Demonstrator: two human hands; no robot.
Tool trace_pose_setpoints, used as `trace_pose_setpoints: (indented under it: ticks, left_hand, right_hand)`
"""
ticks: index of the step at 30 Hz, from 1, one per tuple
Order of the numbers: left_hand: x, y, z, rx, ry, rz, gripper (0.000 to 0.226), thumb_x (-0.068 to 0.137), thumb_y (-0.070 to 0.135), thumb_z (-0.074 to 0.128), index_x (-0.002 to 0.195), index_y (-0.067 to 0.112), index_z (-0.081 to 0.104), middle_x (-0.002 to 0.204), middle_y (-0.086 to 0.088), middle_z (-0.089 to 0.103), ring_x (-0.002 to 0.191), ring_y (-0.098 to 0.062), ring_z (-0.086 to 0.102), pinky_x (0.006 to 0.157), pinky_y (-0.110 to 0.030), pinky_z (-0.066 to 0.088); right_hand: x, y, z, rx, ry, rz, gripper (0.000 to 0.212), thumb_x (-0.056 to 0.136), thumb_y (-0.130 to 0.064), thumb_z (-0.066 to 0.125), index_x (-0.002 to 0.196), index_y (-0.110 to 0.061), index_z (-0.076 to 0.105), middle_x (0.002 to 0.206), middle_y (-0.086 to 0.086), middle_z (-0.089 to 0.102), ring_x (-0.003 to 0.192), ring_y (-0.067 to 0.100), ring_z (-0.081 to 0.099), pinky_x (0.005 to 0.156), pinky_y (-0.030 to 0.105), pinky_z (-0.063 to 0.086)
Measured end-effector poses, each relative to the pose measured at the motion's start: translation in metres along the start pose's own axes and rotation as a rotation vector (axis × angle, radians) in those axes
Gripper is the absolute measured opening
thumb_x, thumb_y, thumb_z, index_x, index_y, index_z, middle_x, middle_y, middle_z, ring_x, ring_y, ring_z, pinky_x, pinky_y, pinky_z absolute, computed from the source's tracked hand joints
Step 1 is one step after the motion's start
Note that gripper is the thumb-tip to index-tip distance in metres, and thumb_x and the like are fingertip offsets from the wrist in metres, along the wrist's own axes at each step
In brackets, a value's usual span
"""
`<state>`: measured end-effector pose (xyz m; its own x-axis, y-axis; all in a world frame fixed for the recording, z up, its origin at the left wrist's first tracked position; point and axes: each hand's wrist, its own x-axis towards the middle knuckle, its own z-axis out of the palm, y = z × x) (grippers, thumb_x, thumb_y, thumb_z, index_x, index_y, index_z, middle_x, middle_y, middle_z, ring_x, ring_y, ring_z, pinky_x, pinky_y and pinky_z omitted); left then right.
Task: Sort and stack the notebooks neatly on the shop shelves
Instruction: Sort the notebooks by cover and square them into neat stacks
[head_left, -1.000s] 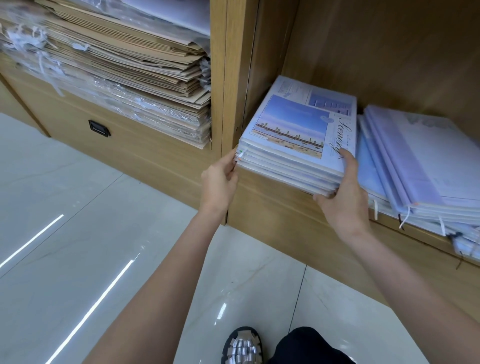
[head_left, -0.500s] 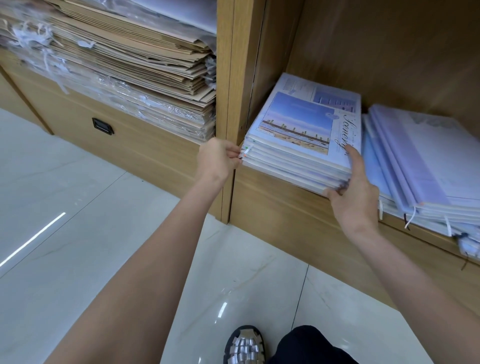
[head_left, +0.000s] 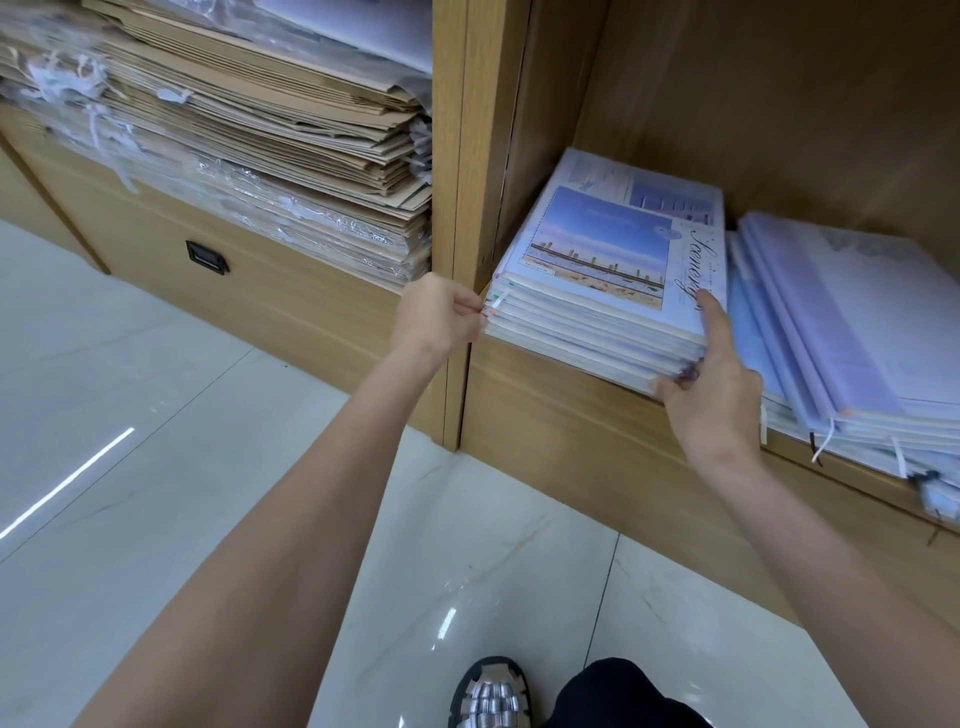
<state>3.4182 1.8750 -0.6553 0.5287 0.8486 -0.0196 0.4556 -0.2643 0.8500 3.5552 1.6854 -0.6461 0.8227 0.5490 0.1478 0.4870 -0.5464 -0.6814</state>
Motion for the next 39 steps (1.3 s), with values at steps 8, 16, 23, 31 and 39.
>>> trace_pose_setpoints:
  ticks: [8,16,23,31,39]
  left_hand:
    - [-0.017,-0.003,0.015,-0.222,-0.121,0.133,0.082,0.077,-0.008,0.067,0.145,0.013,0.028,0.134,0.005,0.049,0.126,-0.011,0.046,0.111,-0.034,0.034]
    - [-0.021,-0.001,0.014,-0.353,-0.16,0.165,0.079,0.078,-0.017,0.058,0.144,0.017,0.031,0.118,0.017,0.053,0.114,0.0,0.05,0.104,-0.021,0.037]
    - [-0.03,-0.003,0.015,-0.428,-0.124,0.174,0.069,0.08,-0.016,0.055,0.139,0.014,0.04,0.127,0.004,0.057,0.118,-0.006,0.053,0.102,-0.019,0.04]
    - [-0.079,0.009,0.056,0.07,-0.049,0.184,0.063,0.089,0.003,0.051,0.145,0.013,0.027,0.153,-0.01,0.023,0.083,-0.027,0.062,0.087,-0.017,0.038]
    - [-0.053,0.023,0.063,0.168,-0.156,0.167,0.055,0.09,0.004,0.047,0.142,0.003,0.028,0.156,-0.016,0.007,0.09,-0.031,0.059,0.072,-0.013,0.029]
  right_hand:
    - [0.021,-0.007,-0.02,0.036,-0.142,0.027,0.092,0.076,-0.017,0.077,0.147,-0.025,0.019,0.127,0.005,0.052,0.104,0.02,0.056,0.096,0.035,0.043]
    - [0.036,-0.004,-0.015,0.156,-0.155,0.085,0.07,0.08,-0.019,0.072,0.139,-0.019,0.034,0.129,0.004,0.055,0.114,0.032,0.055,0.092,0.053,0.048]
    - [0.03,-0.006,-0.019,0.035,-0.181,-0.021,0.081,0.084,-0.021,0.068,0.148,-0.026,0.018,0.15,0.007,0.031,0.128,0.031,0.042,0.106,0.047,0.037]
    - [0.011,-0.011,0.004,-0.624,-0.116,-0.374,0.098,0.08,-0.016,0.073,0.147,-0.038,0.005,0.155,0.007,-0.013,0.142,0.036,-0.003,0.089,0.049,0.047]
    - [0.039,-0.004,0.004,-0.628,-0.083,-0.394,0.095,0.078,-0.011,0.072,0.148,-0.034,0.012,0.153,0.011,0.01,0.14,0.037,0.006,0.081,0.051,0.049]
